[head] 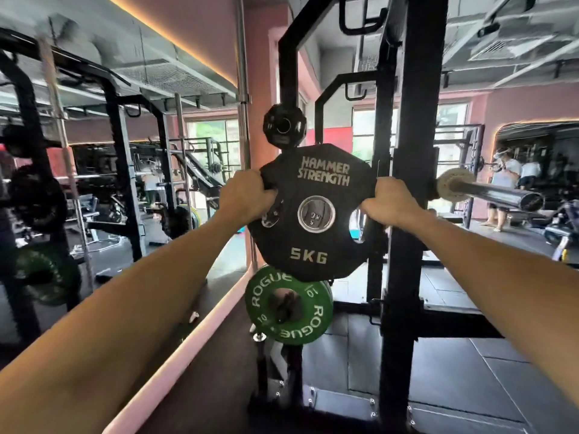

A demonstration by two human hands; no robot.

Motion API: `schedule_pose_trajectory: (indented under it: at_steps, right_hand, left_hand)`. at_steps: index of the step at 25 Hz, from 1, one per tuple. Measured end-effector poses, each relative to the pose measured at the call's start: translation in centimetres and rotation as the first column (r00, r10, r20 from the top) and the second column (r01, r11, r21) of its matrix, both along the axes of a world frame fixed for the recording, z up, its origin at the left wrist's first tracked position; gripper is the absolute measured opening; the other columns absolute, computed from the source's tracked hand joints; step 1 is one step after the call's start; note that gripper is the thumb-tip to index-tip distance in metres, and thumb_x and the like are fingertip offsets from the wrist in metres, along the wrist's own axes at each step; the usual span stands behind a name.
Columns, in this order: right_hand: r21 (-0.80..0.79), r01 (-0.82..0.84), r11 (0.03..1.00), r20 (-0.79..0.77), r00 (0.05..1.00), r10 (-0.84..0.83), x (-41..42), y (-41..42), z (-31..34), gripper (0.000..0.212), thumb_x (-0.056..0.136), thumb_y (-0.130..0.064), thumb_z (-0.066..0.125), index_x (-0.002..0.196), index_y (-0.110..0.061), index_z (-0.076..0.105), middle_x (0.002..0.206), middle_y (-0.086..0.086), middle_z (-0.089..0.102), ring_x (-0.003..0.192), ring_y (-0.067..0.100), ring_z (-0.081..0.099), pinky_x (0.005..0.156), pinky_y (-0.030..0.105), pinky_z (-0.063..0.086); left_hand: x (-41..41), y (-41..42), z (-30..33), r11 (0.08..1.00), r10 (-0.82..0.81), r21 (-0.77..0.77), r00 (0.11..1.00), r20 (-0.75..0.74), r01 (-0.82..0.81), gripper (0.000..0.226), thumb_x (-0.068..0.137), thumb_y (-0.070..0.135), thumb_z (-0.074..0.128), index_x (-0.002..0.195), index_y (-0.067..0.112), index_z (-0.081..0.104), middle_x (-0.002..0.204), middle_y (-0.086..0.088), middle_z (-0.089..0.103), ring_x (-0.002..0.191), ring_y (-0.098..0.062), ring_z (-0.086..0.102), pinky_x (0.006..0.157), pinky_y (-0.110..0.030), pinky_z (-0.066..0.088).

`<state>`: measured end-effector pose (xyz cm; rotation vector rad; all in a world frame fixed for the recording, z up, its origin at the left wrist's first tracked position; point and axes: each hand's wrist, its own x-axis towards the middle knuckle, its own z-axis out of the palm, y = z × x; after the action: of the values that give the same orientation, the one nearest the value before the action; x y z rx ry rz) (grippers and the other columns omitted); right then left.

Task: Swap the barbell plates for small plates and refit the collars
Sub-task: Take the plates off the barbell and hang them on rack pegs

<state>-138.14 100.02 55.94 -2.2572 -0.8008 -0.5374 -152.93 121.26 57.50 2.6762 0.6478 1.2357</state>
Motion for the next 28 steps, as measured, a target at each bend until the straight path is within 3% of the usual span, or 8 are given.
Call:
schedule_pose_trajectory:
  at_steps: [6,10,12,17,21,25,28]
  right_hand:
    - [-0.065,0.029,0.997,0.021,0.999,-0.027,-1.5,7.2,0.7,0.011,0.076,-0.016,0.063,0.080,-0.005,0.063,0.078,0.010,0.062,0.074,0.029,0.061,0.061,0.029,0.044]
    - [-0.078,0.050,0.996,0.001,0.999,-0.050,0.2,11.0,0.1,0.012,0.078,-0.015,0.062,0.069,-0.010,0.056,0.069,0.006,0.058,0.066,0.026,0.060,0.058,0.029,0.046]
    - [-0.082,0.063,0.995,-0.004,0.998,-0.064,2.1,13.2,-0.2,0.019,0.077,-0.014,0.063,0.062,-0.011,0.051,0.066,0.006,0.056,0.063,0.025,0.059,0.057,0.030,0.048]
    - [-0.113,0.060,0.992,0.015,0.998,-0.058,8.9,19.4,-0.6,0.021,0.079,-0.011,0.062,0.063,-0.009,0.050,0.062,0.004,0.052,0.057,0.016,0.051,0.047,0.022,0.033]
    - [-0.128,0.094,0.987,0.039,0.995,-0.090,13.8,23.1,-1.0,0.011,0.074,-0.013,0.063,0.068,-0.004,0.059,0.065,0.008,0.056,0.060,0.022,0.055,0.050,0.024,0.039]
    - [-0.147,0.109,0.983,-0.019,0.993,-0.113,18.6,26.7,-2.3,0.019,0.070,-0.014,0.063,0.056,-0.013,0.050,0.059,0.003,0.054,0.061,0.024,0.057,0.055,0.026,0.042]
    - [-0.166,0.131,0.977,-0.014,0.991,-0.135,21.7,29.1,-3.2,0.024,0.072,-0.012,0.061,0.052,-0.013,0.048,0.056,0.003,0.052,0.059,0.025,0.057,0.056,0.028,0.044]
  left_hand:
    - [-0.5,7.8,-0.4,0.999,-0.038,-0.038,0.999,0.016,0.039,0.027,0.083,0.035,0.057,0.082,0.008,0.058,0.073,-0.006,0.057,0.074,-0.032,0.060,0.067,-0.033,0.049]
    - [2.0,12.1,-1.2,0.995,-0.099,-0.030,0.995,0.018,0.099,0.021,0.083,0.033,0.058,0.076,0.013,0.056,0.064,-0.001,0.052,0.071,-0.030,0.059,0.063,-0.032,0.046]
    - [4.3,14.4,-1.6,0.992,-0.117,-0.033,0.993,0.021,0.118,0.021,0.084,0.031,0.059,0.076,0.013,0.053,0.063,0.000,0.051,0.069,-0.027,0.058,0.062,-0.030,0.043]
    - [11.4,20.5,-1.9,0.992,-0.121,-0.017,0.992,0.025,0.122,0.022,0.087,0.030,0.059,0.080,0.011,0.053,0.072,-0.003,0.054,0.071,-0.024,0.054,0.066,-0.030,0.040]
    - [16.3,24.3,-2.1,0.994,-0.107,-0.014,0.994,-0.008,0.107,0.022,0.088,0.031,0.059,0.084,0.010,0.055,0.076,-0.003,0.051,0.073,-0.022,0.051,0.065,-0.030,0.037]
    - [22.0,28.5,-3.5,0.990,-0.133,-0.051,0.990,-0.042,0.131,0.022,0.086,0.030,0.059,0.078,0.011,0.052,0.067,0.000,0.048,0.072,-0.024,0.056,0.063,-0.030,0.037]
    - [26.2,31.5,-4.8,0.988,-0.151,-0.054,0.986,-0.069,0.147,0.025,0.083,0.031,0.059,0.083,0.006,0.061,0.072,-0.005,0.054,0.079,-0.032,0.063,0.064,-0.031,0.039]
